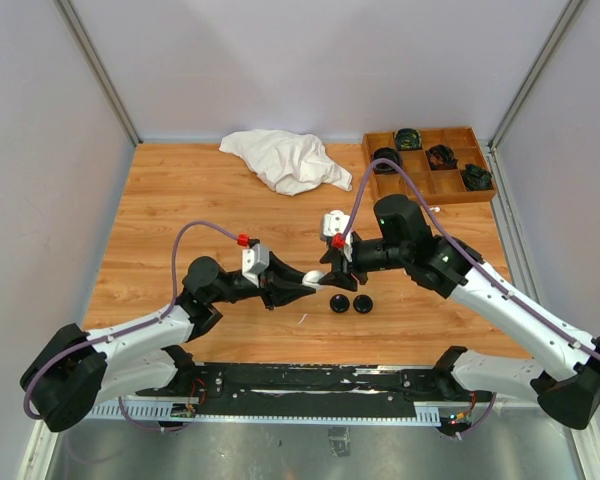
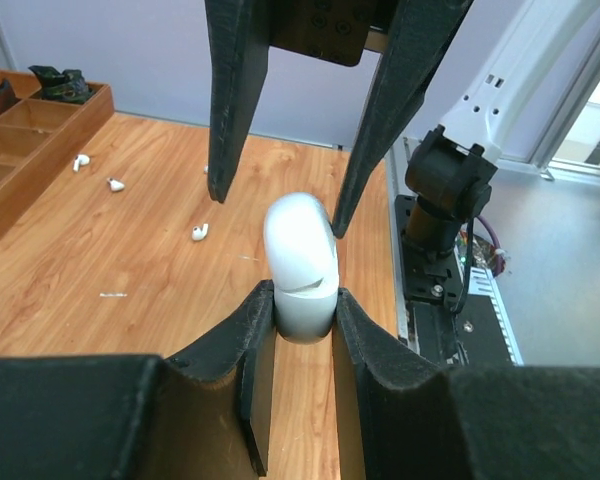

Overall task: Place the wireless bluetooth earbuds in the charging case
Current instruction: Open the charging case.

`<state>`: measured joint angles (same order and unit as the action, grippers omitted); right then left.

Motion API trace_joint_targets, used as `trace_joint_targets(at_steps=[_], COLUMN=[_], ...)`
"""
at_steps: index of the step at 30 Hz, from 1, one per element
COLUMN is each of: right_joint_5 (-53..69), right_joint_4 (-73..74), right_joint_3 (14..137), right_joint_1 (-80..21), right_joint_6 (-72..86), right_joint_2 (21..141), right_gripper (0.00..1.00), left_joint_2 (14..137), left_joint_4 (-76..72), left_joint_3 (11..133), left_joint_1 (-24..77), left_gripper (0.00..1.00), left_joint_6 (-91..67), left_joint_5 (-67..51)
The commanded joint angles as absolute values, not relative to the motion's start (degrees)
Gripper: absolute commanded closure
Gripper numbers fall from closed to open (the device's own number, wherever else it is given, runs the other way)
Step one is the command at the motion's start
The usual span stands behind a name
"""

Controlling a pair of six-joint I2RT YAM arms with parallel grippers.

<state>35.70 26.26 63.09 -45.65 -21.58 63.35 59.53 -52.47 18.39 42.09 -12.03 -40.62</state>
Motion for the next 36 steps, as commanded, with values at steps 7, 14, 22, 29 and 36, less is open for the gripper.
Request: trace_joint_targets(at_steps=[7,14,22,29,36], right_joint_5=[28.08,23.02,11.92,4.18,-3.95], right_joint_4=[22.23,22.26,22.41,23.72,24.98], right_joint_3=[63.07,63.64,60.85,56.24,51.07], right_joint_1=[-45.89,-45.88,-43.87,-37.36,-33.51], right_joint_6=[-18.03,-15.13,-10.40,-2.97,5.18], right_joint_2=[63.31,63.78,60.17,58.98,57.24], right_gripper=[0.50,0.42,0.16,0.02,0.01], left_joint_2=[58.04,57.48,56.87,55.56,54.19], left_joint_4=[-53.24,-53.26,-53.48,-57.41,-57.49], left_joint_3=[17.43,16.10,13.22,8.86,7.23], left_joint_1=[43.24,43.29,43.24,43.24,43.24], left_gripper=[1.00,1.00,1.00,1.00,1.00], left_joint_6=[-10.23,-8.96,-7.82,-6.97,-4.57], left_joint_5=[-42.13,-40.73,-32.68,-24.18,-19.45])
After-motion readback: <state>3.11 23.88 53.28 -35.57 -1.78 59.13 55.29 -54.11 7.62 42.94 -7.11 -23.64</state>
